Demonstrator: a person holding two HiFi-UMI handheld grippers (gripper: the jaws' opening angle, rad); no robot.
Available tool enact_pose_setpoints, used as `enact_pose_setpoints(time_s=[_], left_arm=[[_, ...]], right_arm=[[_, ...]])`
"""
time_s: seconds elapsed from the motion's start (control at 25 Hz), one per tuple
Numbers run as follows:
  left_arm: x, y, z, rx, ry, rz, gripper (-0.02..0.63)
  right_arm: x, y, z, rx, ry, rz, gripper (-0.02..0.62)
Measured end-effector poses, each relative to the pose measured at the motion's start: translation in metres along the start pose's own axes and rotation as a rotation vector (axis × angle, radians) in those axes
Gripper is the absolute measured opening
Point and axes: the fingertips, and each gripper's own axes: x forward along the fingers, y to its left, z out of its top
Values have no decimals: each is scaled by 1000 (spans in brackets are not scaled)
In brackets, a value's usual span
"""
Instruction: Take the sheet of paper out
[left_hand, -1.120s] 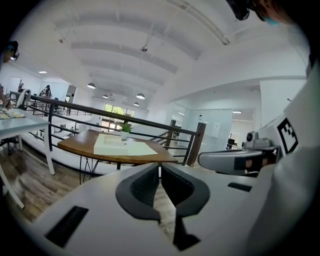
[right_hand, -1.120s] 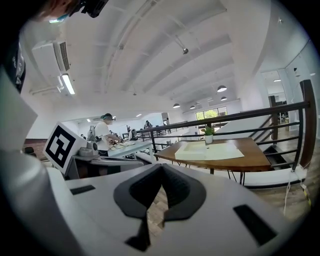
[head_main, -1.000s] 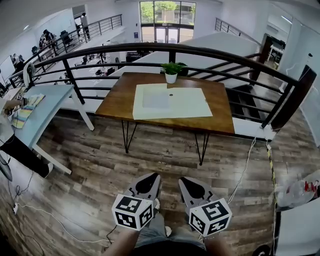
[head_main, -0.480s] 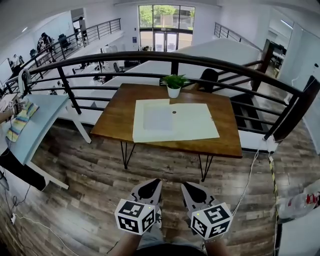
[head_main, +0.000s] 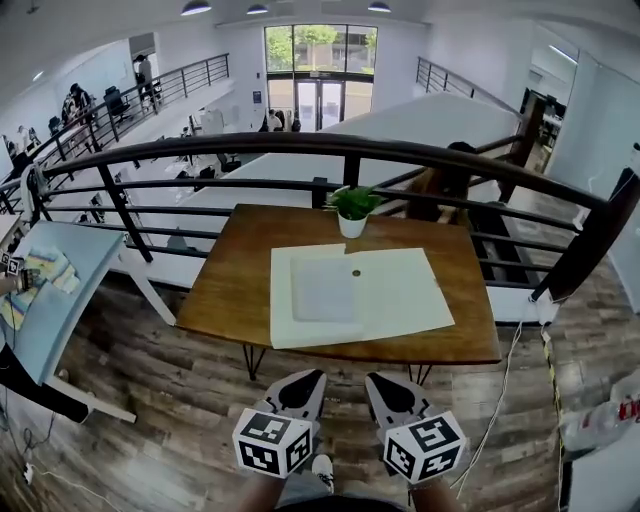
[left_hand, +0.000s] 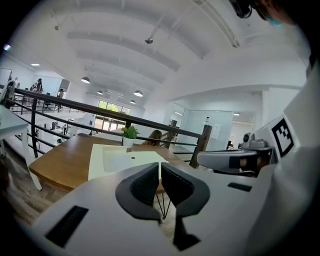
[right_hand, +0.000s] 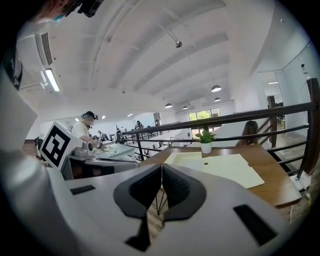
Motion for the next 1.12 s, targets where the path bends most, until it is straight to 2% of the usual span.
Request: enact_pose_setpoints(time_s=[0.36,0.8,1.12], left_arm=[[32,38,6,-26,28,-14,27],[86,91,31,-34,34,31,28],[130,125,35,-71,87,72,26]], right_arm=[[47,-18,3,14,34,-21,26],[122,-63,18,23,64,4,26],[173,-103,29,19,112,35,28]])
